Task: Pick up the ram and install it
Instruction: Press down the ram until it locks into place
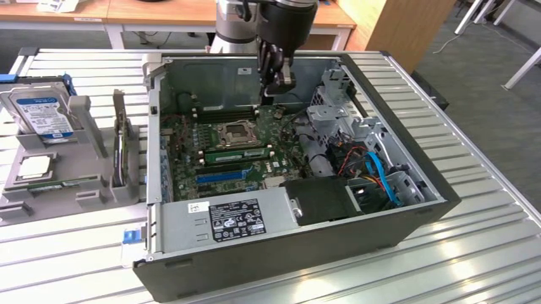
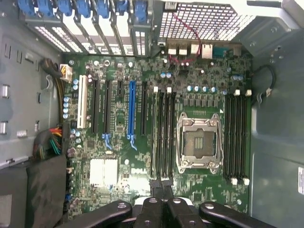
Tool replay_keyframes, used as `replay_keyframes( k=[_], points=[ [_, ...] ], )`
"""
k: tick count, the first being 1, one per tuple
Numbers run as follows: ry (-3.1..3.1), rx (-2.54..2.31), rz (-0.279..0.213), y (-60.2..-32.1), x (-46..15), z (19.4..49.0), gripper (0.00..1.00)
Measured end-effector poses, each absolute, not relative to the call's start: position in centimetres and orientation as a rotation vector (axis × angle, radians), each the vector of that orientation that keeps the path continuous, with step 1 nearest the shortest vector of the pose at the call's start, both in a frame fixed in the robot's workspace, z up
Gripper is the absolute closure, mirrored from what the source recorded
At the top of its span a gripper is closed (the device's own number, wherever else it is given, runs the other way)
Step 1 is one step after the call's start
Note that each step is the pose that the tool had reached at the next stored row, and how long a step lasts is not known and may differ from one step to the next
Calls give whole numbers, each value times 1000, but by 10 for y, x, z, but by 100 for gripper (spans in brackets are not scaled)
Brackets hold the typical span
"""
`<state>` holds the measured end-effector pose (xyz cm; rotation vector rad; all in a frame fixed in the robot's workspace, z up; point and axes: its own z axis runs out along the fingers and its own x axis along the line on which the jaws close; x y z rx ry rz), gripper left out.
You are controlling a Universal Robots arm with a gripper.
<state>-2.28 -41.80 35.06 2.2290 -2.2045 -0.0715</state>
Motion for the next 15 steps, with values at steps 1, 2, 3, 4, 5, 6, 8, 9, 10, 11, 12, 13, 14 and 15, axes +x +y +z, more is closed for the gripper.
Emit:
replay_keyframes(
  k=[1,2,3,4,5,6,8,9,10,11,12,13,14,15],
  points=[
    [-2204,2229,-71,-418,-21,351,90],
    [-2204,2229,-72,-418,-19,351,90],
    [-2204,2229,-71,-418,-17,351,90],
    [-2204,2229,-71,-418,-15,351,90],
    [-2204,2229,-71,-419,-13,351,90],
    [-2204,2229,-72,-419,-11,351,90],
    [-2204,2229,-71,-419,-10,351,90],
    [-2204,2229,-72,-419,-10,351,90],
    [-2204,2229,-71,-419,-10,351,90],
    [-2204,2229,-71,-419,-10,351,90],
    [-2205,2229,-71,-419,-10,351,90],
    [-2204,2229,-71,-419,-10,351,90],
    [-2204,2229,-71,-419,-10,350,90],
    [-2205,2229,-72,-419,-10,349,90]
  ],
)
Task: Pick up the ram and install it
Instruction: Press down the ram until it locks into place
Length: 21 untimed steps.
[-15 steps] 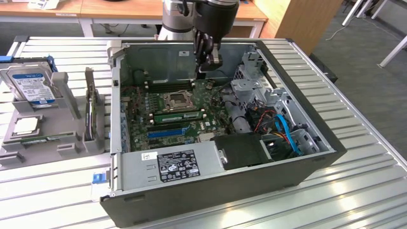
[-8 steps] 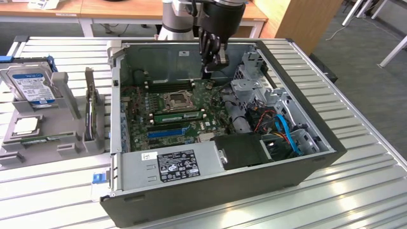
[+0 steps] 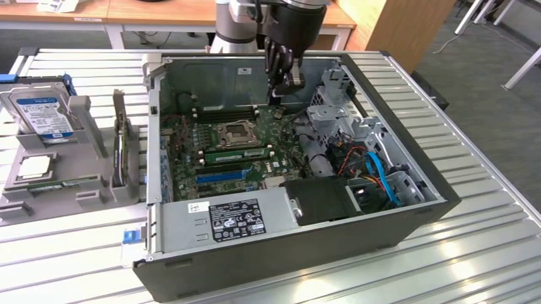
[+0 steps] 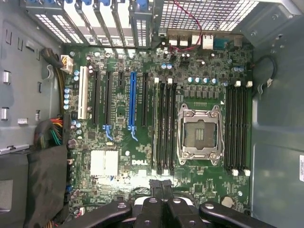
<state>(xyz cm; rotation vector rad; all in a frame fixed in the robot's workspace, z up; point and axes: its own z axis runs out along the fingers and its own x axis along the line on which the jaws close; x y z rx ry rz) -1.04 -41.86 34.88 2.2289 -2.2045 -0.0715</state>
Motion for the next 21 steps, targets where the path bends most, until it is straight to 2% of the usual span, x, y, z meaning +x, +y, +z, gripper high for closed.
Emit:
replay_keyframes(
  k=[21],
  points=[
    [-2204,2229,-71,-419,-10,321,90]
  ],
)
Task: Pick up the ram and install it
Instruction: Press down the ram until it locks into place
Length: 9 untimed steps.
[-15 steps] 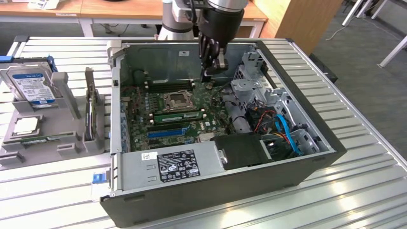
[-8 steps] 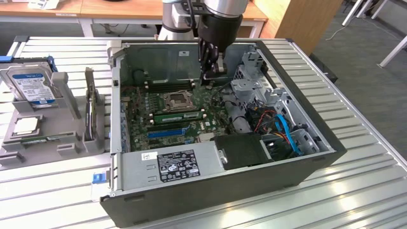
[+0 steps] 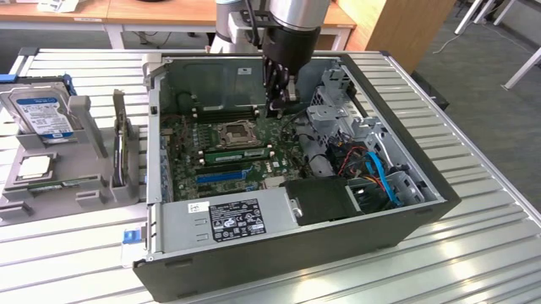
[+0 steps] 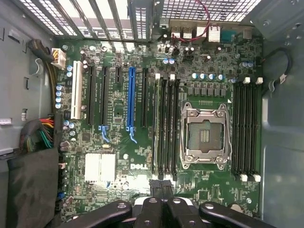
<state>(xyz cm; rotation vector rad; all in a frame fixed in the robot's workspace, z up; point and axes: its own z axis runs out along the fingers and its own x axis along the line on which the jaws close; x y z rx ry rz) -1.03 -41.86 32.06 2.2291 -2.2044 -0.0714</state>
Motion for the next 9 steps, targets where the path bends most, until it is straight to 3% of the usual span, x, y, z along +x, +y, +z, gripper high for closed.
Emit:
replay_keyframes(
  k=[9],
  points=[
    [-2204,2229,-71,-419,-10,311,90]
  ],
)
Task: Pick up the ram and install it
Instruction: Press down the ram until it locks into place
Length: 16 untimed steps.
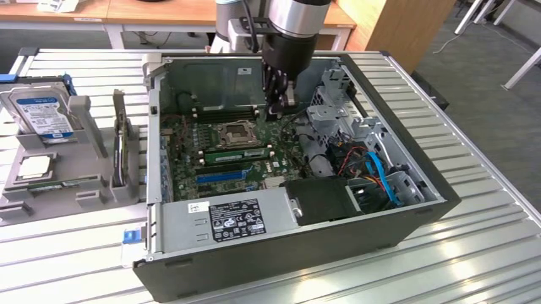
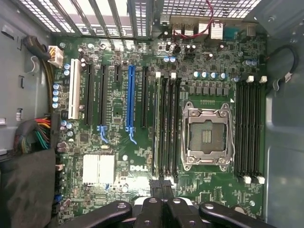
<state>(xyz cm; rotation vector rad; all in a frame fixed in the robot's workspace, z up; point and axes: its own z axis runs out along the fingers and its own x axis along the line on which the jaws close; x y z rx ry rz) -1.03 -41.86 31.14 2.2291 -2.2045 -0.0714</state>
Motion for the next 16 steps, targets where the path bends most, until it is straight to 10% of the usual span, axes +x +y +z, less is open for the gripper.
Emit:
replay_keyframes(
  k=[16],
  points=[
    [-2204,2229,-71,-419,-10,295,90]
  ],
)
